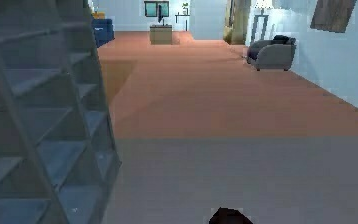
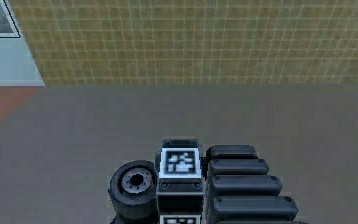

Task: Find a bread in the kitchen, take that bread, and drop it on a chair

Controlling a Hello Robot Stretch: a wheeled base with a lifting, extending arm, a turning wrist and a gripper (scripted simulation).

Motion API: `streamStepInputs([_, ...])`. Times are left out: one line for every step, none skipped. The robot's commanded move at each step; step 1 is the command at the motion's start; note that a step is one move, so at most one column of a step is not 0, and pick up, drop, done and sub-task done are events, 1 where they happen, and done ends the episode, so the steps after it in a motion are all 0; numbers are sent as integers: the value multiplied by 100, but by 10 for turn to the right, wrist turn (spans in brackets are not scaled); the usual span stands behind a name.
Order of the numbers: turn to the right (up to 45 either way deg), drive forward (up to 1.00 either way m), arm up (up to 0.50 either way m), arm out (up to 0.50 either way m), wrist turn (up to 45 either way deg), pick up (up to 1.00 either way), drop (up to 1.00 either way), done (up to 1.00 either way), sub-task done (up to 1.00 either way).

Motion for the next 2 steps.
streamStepInputs([0, 100, 0, 0, 0, 0, 0, 0, 0])
streamStepInputs([0, 85, 0, 0, 0, 0, 0, 0, 0])
